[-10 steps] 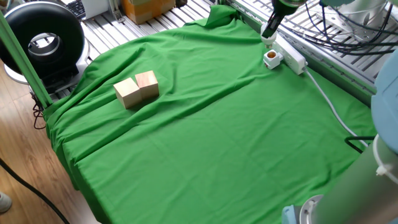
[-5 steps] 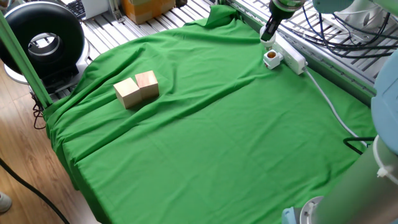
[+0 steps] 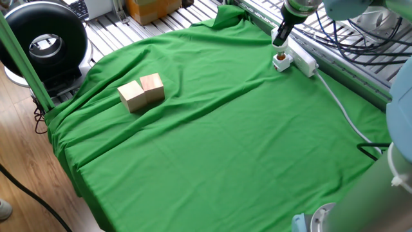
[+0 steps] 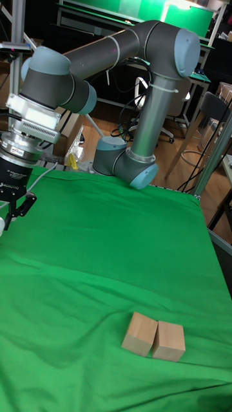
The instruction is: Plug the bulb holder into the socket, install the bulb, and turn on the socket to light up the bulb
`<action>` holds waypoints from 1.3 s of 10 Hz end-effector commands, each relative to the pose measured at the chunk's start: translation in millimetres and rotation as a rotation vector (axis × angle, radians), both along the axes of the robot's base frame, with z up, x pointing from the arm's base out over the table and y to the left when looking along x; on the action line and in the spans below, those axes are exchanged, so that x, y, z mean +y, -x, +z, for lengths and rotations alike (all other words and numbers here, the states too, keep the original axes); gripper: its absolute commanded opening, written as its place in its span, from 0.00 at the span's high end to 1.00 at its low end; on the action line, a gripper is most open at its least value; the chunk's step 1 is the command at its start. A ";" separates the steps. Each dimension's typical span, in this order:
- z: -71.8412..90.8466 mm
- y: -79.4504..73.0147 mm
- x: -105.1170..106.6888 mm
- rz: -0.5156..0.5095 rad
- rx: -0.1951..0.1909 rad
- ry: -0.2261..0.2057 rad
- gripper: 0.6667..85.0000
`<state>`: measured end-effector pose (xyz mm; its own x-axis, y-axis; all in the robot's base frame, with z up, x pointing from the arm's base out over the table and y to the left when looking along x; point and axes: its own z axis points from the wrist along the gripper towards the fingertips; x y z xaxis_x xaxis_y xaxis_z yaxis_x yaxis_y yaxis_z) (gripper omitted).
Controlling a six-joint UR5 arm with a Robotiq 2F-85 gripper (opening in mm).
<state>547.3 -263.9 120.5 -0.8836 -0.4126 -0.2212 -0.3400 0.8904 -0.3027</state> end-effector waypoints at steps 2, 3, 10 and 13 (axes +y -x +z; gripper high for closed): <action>-4.3 -1.2 2.2 -0.017 -0.038 -0.001 1.00; -3.7 2.5 -0.3 -0.020 -0.031 0.008 1.00; -12.4 14.9 -5.1 -0.035 -0.018 0.007 1.00; -13.2 14.8 -2.9 -0.040 -0.020 0.002 1.00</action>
<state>533.4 -267.6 108.4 -0.8919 -0.3910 -0.2272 -0.3107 0.8949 -0.3203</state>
